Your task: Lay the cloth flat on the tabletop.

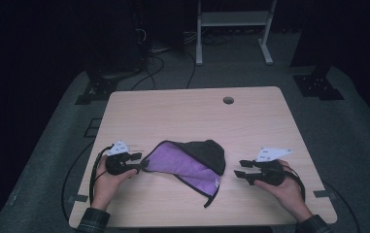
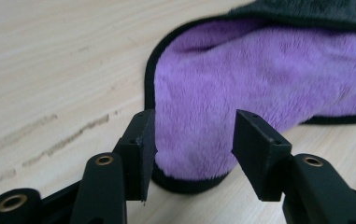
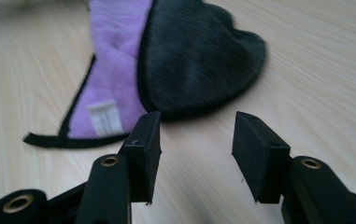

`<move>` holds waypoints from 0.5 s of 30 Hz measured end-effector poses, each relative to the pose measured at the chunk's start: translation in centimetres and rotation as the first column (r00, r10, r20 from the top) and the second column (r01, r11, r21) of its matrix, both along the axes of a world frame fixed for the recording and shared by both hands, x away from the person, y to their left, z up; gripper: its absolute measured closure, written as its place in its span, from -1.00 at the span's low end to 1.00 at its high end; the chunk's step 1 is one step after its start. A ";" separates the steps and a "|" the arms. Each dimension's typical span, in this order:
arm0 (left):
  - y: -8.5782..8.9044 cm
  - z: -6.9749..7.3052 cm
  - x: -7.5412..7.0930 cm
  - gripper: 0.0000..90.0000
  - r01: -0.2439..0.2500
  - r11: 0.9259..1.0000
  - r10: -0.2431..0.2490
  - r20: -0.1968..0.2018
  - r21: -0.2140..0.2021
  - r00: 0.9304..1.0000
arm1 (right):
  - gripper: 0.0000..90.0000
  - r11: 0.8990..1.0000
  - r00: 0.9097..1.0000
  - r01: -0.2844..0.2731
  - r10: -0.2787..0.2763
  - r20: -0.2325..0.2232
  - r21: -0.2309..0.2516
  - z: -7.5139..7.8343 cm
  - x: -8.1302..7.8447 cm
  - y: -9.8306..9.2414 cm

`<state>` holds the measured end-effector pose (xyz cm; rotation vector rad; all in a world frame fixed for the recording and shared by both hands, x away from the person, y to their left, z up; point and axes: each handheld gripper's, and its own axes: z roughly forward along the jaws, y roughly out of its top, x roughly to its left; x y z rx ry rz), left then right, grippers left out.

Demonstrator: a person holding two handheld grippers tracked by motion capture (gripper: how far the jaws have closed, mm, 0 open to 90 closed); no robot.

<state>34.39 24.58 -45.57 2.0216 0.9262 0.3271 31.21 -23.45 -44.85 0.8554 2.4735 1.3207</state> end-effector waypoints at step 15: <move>0.6 -1.4 0.2 -0.15 -0.048 0.997 0.050 -0.037 0.052 0.998 | 0.23 0.992 0.995 -0.102 0.102 -0.007 -0.073 -1.4 1.7 6.0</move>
